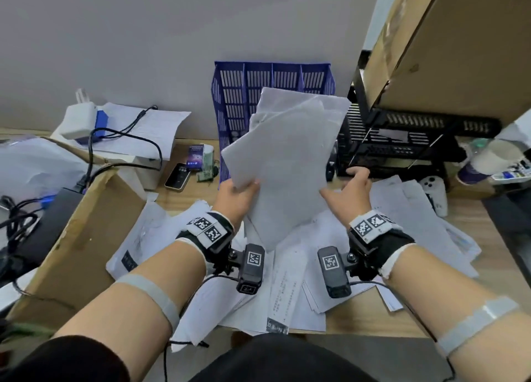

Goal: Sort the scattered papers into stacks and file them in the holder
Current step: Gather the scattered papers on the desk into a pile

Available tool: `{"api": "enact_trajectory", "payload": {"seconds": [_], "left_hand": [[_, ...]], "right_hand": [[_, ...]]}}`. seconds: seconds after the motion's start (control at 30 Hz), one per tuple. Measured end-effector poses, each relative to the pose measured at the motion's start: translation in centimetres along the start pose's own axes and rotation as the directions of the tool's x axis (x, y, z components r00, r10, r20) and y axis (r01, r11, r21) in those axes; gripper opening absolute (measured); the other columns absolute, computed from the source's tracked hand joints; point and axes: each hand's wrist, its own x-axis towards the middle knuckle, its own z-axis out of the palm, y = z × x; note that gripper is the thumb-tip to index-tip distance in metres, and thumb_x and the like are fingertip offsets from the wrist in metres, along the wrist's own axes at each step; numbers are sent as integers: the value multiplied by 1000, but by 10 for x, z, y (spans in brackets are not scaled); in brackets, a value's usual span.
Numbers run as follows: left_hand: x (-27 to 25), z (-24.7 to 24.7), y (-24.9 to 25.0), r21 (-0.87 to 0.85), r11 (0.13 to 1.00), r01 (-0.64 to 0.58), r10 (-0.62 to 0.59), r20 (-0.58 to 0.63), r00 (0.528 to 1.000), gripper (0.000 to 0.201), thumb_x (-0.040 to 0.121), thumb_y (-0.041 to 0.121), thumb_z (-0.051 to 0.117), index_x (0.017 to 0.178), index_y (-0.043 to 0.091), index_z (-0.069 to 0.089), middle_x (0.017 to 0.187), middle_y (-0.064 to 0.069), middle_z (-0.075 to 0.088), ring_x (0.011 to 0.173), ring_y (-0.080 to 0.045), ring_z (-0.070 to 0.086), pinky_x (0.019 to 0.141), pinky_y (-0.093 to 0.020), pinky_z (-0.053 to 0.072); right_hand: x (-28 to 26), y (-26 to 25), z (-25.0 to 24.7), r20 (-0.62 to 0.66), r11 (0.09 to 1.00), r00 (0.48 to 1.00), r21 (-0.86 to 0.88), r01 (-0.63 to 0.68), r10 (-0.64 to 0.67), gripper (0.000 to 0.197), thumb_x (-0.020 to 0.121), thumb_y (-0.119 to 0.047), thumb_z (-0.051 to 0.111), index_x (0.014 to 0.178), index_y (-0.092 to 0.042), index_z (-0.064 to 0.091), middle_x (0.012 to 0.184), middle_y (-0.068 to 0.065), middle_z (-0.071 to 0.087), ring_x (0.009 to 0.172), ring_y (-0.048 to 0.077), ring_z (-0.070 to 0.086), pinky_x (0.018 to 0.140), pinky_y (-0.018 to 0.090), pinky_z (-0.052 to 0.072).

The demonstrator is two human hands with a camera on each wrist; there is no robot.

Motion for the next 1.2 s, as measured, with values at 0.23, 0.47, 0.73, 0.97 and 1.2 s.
{"api": "enact_trajectory", "payload": {"seconds": [0.23,0.47,0.73,0.97,1.2], "left_hand": [[-16,17,20,326,879,-349,149,506,849,34,91,8,65,125,12,66,127,-2,67,115,-9,63,102,-39,51],[-11,3,9,431,846,-314,-6,597,803,54,88,14,71,136,33,57,151,13,43,136,-1,42,109,-28,43],[15,-34,-1,262,953,150,-199,174,964,74,77,37,81,141,26,45,126,3,66,115,-16,61,97,-40,46],[1,-46,-27,188,975,121,-153,164,975,25,93,8,64,117,8,58,112,-11,73,96,-21,70,79,-32,57],[-12,-61,-47,252,955,153,-166,29,986,26,89,17,61,104,37,63,97,-9,75,92,-32,72,88,-51,56]], "right_hand": [[-47,-45,18,617,921,770,375,-103,-165,91,67,-35,87,140,-25,33,127,2,60,110,18,66,82,44,60],[-25,-24,2,301,871,953,466,-158,12,38,87,-28,68,122,-12,65,109,1,73,100,22,71,92,45,55],[-20,-25,-37,298,836,949,543,-80,-103,12,92,-9,63,100,-15,69,100,1,74,100,20,69,95,37,53],[-28,2,-27,409,828,909,477,-294,87,26,97,-30,57,121,-21,60,114,-2,71,101,15,69,89,38,54],[-38,56,-2,476,930,806,-80,-359,352,63,69,-50,79,117,-21,50,112,3,61,101,24,62,86,42,54]]}}
